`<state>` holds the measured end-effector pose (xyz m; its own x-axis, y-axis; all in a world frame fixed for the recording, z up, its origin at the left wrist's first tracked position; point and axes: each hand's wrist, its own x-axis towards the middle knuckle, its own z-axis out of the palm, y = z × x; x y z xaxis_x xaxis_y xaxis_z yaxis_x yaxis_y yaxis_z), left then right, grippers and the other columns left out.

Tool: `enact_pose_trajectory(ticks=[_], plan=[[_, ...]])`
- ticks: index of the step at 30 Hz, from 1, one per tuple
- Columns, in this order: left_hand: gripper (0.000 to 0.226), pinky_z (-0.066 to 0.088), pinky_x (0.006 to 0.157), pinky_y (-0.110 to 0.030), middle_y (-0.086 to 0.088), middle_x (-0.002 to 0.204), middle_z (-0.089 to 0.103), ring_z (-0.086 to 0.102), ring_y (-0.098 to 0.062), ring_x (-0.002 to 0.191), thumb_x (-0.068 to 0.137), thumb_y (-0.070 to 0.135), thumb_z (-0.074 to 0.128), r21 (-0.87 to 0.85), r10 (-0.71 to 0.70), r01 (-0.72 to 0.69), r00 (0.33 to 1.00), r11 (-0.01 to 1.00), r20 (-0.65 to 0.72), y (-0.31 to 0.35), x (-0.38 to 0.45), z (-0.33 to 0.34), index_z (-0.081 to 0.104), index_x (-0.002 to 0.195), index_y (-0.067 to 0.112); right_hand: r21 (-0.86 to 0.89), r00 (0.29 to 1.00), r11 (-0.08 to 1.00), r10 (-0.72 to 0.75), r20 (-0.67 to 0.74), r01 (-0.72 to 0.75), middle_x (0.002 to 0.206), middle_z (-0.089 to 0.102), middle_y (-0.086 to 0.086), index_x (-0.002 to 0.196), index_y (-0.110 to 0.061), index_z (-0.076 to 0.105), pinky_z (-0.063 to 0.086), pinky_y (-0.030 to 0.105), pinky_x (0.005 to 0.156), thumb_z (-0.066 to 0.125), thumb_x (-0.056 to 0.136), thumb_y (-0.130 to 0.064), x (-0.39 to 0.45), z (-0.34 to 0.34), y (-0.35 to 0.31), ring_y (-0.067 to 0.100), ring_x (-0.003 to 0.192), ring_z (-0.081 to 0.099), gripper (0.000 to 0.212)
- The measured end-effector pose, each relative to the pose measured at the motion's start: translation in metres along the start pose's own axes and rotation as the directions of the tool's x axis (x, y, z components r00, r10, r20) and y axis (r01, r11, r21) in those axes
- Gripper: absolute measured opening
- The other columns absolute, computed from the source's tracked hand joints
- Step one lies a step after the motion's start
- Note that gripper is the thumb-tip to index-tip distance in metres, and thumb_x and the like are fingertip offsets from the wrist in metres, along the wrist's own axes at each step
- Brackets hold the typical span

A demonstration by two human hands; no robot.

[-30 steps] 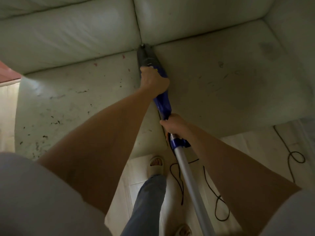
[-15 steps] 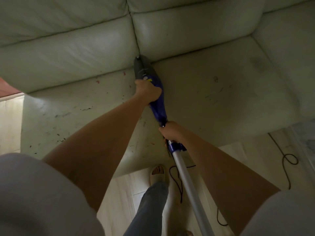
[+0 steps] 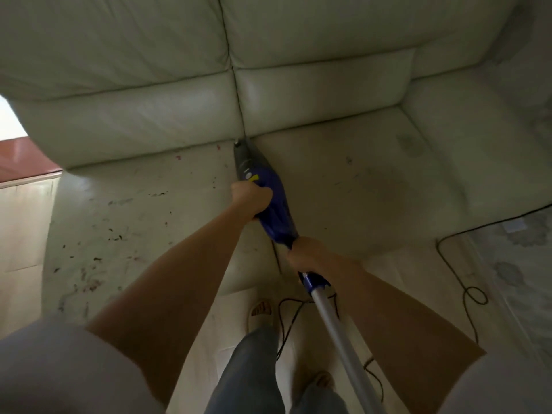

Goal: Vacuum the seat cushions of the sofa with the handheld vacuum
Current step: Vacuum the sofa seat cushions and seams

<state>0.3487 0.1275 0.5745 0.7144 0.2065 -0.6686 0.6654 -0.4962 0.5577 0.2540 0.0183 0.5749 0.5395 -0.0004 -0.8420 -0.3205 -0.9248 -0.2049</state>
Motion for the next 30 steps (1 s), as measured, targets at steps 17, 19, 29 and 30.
enact_pose_trajectory(ticks=[17,19,29,30], plan=[[0.012,0.054,0.042,-0.027,-0.009,0.047,0.049,0.050,-0.015,0.028,0.087,-0.002,0.055,-0.863,0.071,0.027,0.995,0.505,0.073,-0.003,-0.178,0.077,0.048,0.078,0.001,-0.089,0.899,0.975,-0.223,-0.377,0.204,0.064,0.046,-0.003,0.073,-0.019,0.045,0.034,0.024,0.055,0.032,0.101,-0.039,-0.103,0.046,0.133,0.011,0.058,0.045,0.037],[0.015,0.049,0.038,-0.021,-0.005,0.039,0.049,0.047,-0.014,0.028,0.087,-0.003,0.055,-0.872,0.141,-0.011,0.988,0.489,0.066,0.015,-0.186,0.063,0.049,0.074,0.002,-0.049,0.890,0.976,-0.213,-0.403,0.211,0.064,0.048,-0.002,0.078,-0.018,0.048,0.035,0.026,0.055,0.032,0.100,-0.042,-0.108,0.030,0.122,0.012,0.058,0.046,0.037],[0.023,0.040,0.039,-0.021,0.000,0.044,0.048,0.042,-0.011,0.033,0.090,0.009,0.060,-0.831,0.322,-0.146,0.946,0.537,0.042,0.105,-0.137,-0.006,0.050,0.070,0.011,0.233,0.839,0.910,-0.185,-0.511,0.343,0.061,0.048,0.001,0.069,-0.018,0.047,0.041,0.027,0.059,0.038,0.097,-0.051,-0.084,-0.054,0.038,0.016,0.057,0.049,0.044],[0.023,0.040,0.039,-0.021,0.000,0.044,0.048,0.043,-0.011,0.033,0.091,0.009,0.060,-0.825,0.331,-0.150,0.942,0.545,0.048,0.115,-0.126,-0.016,0.050,0.070,0.011,0.246,0.834,0.906,-0.174,-0.524,0.344,0.060,0.047,0.001,0.068,-0.017,0.046,0.040,0.027,0.059,0.039,0.096,-0.051,-0.076,-0.064,0.025,0.016,0.057,0.048,0.045]])
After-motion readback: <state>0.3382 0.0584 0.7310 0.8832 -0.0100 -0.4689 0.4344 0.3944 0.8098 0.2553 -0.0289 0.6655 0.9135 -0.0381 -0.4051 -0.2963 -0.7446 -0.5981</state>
